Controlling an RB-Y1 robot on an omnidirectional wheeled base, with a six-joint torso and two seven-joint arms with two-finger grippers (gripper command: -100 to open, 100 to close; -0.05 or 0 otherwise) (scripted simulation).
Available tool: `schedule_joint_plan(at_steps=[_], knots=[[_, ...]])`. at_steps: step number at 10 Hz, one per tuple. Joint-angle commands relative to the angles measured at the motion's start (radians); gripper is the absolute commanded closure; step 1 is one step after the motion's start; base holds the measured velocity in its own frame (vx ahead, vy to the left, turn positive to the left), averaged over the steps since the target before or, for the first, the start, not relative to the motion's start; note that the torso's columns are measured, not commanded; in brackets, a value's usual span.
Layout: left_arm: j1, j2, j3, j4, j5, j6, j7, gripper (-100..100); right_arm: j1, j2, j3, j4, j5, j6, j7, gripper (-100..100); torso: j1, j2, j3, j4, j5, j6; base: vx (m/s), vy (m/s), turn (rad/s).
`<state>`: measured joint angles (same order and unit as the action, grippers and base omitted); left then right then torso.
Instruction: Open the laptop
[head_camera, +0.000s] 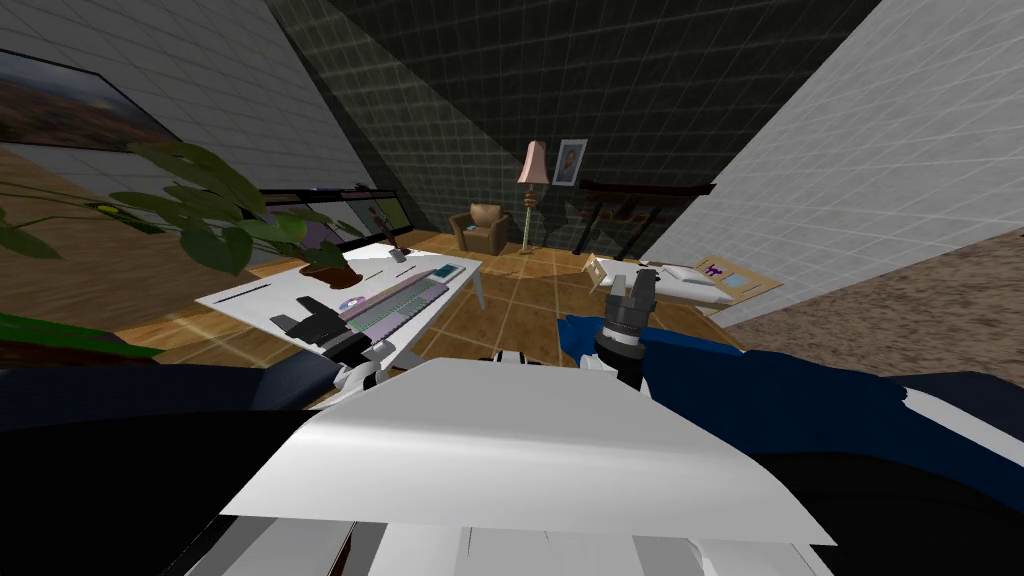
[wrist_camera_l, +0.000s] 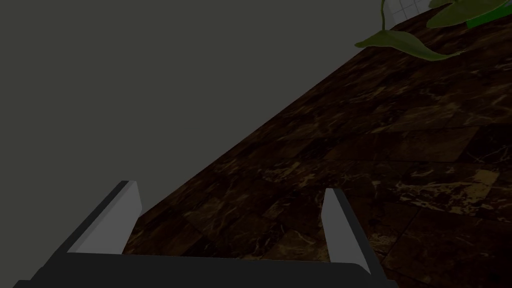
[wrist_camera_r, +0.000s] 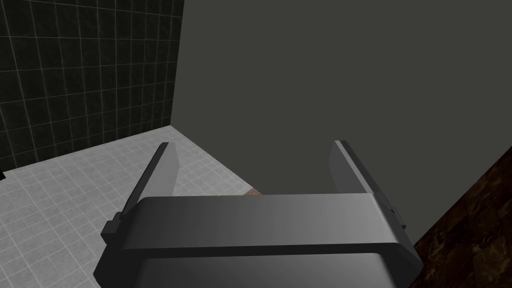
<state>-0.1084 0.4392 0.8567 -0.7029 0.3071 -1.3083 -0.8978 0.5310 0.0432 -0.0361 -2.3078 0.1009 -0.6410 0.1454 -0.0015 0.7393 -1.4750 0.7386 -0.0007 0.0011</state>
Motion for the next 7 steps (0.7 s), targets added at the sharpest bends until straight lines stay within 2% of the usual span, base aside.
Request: schedule_joint_plan(at_steps=[1, 2, 4, 5, 7], knots=[[-0.007, 0.014, 0.007, -0.010, 0.004, 0.020, -0.011, -100, 0.000, 0.000, 0.000, 0.000, 0.000, 0.000, 0.000, 0, 0.000, -0.002, -0.001, -0.001, 0.000, -0.001, -0.038, -0.008, -0.014], [-0.020, 0.039, 0.015, -0.013, 0.007, 0.054, -0.020, -100, 0.000, 0.000, 0.000, 0.000, 0.000, 0.000, 0.000, 0, 0.002, -0.005, -0.003, -0.002, 0.001, -0.001, -0.041, -0.028, -0.054], [-0.032, 0.063, 0.022, -0.013, 0.010, 0.082, -0.028, -100, 0.000, 0.000, 0.000, 0.000, 0.000, 0.000, 0.000, 0, 0.000, -0.002, -0.001, -0.001, 0.000, -0.001, -0.050, -0.044, -0.060], [-0.032, 0.063, 0.022, -0.013, 0.010, 0.082, -0.028, -100, 0.000, 0.000, 0.000, 0.000, 0.000, 0.000, 0.000, 0, 0.001, -0.001, -0.001, 0.000, 0.000, -0.001, -0.032, -0.030, -0.012], [-0.050, 0.100, 0.032, -0.015, 0.015, 0.124, -0.039, -100, 0.000, 0.000, 0.000, 0.000, 0.000, 0.000, 0.000, 0, 0.002, -0.001, -0.001, -0.001, 0.001, -0.001, -0.047, -0.040, -0.061]])
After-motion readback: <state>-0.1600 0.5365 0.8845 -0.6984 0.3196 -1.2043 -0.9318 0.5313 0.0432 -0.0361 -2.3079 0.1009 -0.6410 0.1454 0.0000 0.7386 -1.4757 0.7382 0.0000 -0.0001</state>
